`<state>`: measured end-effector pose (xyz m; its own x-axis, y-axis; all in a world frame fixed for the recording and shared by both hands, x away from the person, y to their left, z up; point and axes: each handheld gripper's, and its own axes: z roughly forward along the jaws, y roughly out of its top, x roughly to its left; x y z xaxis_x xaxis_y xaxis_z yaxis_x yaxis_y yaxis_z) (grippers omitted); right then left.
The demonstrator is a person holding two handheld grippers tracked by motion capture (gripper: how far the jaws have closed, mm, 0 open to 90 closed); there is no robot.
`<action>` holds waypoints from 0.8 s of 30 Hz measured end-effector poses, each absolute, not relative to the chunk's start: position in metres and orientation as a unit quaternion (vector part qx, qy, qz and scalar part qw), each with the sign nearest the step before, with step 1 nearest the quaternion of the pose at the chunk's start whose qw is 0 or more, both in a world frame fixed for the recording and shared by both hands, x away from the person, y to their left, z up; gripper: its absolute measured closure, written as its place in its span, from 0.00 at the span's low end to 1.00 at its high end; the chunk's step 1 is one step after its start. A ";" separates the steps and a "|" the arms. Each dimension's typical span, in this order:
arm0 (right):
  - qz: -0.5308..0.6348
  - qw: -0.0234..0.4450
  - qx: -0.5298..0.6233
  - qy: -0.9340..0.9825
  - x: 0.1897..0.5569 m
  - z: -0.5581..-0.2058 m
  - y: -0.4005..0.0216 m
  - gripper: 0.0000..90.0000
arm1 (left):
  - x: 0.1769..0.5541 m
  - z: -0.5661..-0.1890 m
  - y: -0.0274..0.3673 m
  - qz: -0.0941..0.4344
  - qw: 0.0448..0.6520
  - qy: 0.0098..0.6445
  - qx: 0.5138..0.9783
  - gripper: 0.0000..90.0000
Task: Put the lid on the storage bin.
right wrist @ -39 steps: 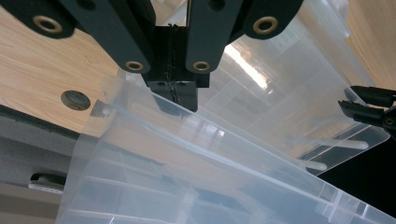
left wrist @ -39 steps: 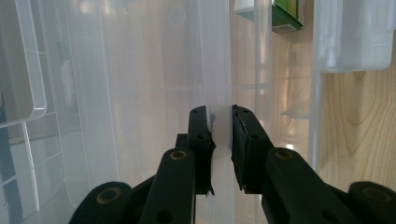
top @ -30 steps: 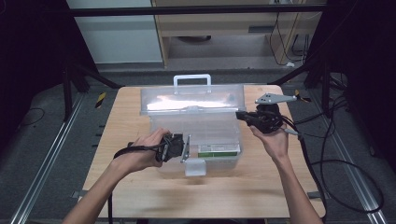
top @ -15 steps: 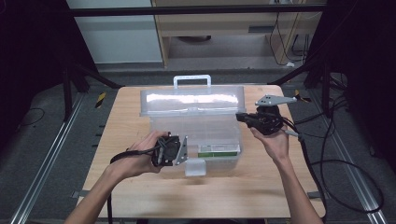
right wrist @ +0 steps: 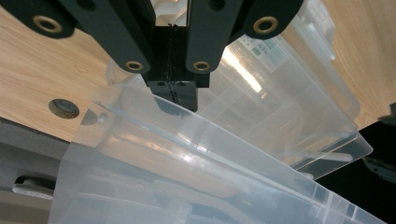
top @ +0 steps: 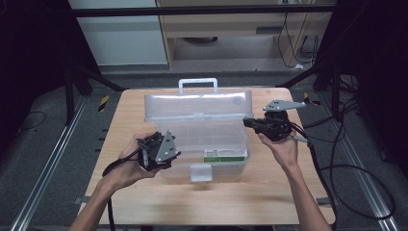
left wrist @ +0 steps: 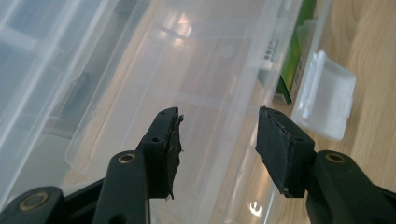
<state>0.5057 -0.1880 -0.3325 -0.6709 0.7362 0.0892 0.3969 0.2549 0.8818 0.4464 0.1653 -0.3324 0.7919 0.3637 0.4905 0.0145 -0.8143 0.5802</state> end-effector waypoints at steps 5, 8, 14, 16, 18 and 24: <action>0.488 0.173 0.366 0.773 0.505 -0.333 -0.188 1.00 | 0.449 -0.331 0.181 0.310 0.324 0.154 0.880 0.55; 0.487 0.175 0.365 0.773 0.505 -0.333 -0.188 1.00 | 0.450 -0.330 0.190 0.315 0.348 0.179 0.864 0.58; 0.486 0.176 0.365 0.774 0.504 -0.333 -0.188 1.00 | 0.452 -0.330 0.204 0.324 0.371 0.227 0.840 0.62; 0.487 0.176 0.364 0.774 0.504 -0.333 -0.189 1.00 | 0.452 -0.331 0.209 0.326 0.379 0.243 0.831 0.64; 0.487 0.176 0.364 0.774 0.504 -0.334 -0.189 1.00 | 0.453 -0.332 0.214 0.324 0.390 0.260 0.822 0.66; 0.487 0.177 0.364 0.774 0.502 -0.334 -0.189 1.00 | 0.454 -0.337 0.225 0.324 0.415 0.292 0.798 0.69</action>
<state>0.5025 -0.1893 -0.3340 -0.6729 0.7352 0.0814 0.3910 0.2602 0.8829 0.4540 0.2253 -0.3366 0.6199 0.7352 0.2742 0.1976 -0.4844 0.8522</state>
